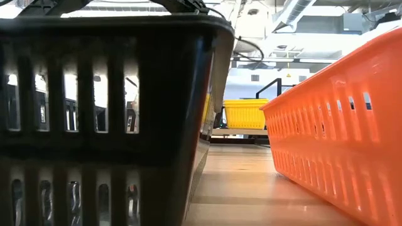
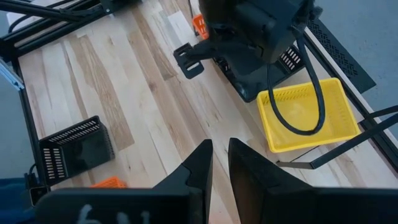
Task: Stack baskets on shelf by color
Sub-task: Adjust the stacked black basket on the shelf, then adjust the stacked yellow basket on the shelf
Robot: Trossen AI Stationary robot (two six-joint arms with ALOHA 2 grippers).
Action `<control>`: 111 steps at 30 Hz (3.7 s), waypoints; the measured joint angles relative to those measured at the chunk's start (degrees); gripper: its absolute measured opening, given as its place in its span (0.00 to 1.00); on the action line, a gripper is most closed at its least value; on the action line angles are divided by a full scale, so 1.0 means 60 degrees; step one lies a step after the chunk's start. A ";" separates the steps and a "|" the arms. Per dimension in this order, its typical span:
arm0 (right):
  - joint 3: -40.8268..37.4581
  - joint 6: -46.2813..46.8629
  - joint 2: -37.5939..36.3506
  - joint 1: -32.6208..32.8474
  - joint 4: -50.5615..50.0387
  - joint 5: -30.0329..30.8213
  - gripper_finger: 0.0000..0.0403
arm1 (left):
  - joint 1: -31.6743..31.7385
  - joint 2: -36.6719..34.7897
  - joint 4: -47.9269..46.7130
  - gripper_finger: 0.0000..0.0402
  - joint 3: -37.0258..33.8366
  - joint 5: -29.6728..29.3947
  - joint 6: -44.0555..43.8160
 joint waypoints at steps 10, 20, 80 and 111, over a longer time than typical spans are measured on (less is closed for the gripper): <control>0.0004 0.0004 0.0000 -0.0029 0.0029 0.0000 0.18 | -0.0221 -0.0576 0.2096 0.00 0.0011 0.0066 0.0652; 0.0000 0.0073 0.0000 -0.0029 0.0056 -0.0001 0.18 | -0.0247 -0.0576 0.3852 0.00 0.0007 0.0836 0.1106; 0.0419 -0.1140 0.1345 -0.1667 -0.0058 -0.0051 0.08 | -0.0685 -0.7747 -0.2317 0.00 -0.0302 -0.3046 -0.3189; 0.0305 -0.2491 0.4755 -0.2674 -0.0613 -0.2176 0.45 | -0.1804 -1.2454 -0.2573 0.00 -0.4743 -0.2924 -0.6759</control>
